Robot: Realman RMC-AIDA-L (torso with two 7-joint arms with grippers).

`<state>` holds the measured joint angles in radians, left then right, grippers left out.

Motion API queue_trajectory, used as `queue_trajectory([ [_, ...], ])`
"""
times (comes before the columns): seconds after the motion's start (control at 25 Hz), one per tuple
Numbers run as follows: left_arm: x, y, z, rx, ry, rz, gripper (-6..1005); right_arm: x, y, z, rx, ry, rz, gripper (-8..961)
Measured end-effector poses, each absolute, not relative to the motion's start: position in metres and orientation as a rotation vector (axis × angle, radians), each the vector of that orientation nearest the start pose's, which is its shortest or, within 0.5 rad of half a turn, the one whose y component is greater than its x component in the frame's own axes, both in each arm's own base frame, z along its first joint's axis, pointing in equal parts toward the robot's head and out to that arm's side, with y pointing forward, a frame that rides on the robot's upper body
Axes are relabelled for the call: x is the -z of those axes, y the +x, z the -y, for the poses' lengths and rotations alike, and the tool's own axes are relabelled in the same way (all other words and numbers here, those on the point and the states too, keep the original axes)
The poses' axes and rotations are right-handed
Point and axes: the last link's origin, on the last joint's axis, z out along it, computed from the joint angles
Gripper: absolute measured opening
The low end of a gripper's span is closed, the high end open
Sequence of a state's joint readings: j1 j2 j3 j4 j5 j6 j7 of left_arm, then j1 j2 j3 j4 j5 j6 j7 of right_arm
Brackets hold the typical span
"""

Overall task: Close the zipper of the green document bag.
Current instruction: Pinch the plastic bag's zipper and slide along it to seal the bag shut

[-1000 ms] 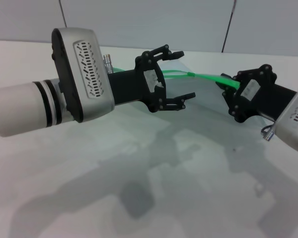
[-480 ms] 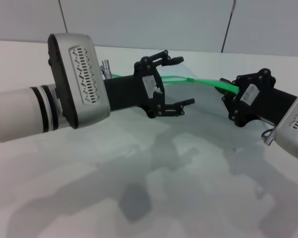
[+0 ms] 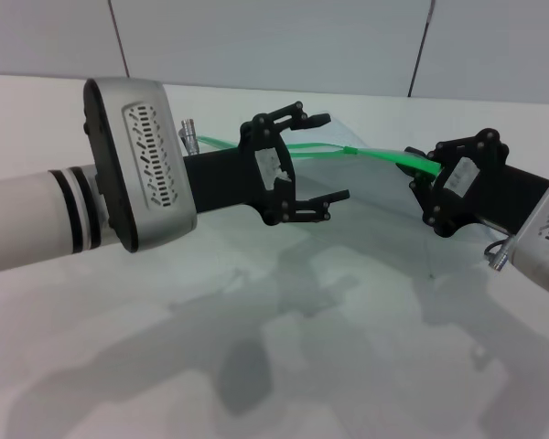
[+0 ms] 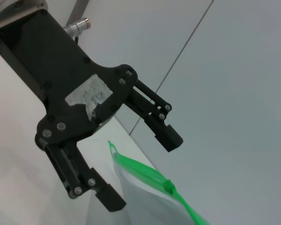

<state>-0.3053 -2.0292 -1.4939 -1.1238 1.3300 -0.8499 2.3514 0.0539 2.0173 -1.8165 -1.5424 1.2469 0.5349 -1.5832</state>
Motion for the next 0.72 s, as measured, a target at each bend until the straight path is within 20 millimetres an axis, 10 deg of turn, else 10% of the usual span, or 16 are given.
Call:
queue_trajectory([
  [0.36,0.0365,-0.1715,-0.3438,0.400,-2.403,-0.590,794,0.0189,0.1810,-0.3165,-0.190,-2.342,0.071,74],
  [0.72,0.0374,-0.1691,-0.3434,0.395,-2.396,-0.637,559,0.0187,0.1810,-0.3173,-0.191,-2.342,0.067,79],
])
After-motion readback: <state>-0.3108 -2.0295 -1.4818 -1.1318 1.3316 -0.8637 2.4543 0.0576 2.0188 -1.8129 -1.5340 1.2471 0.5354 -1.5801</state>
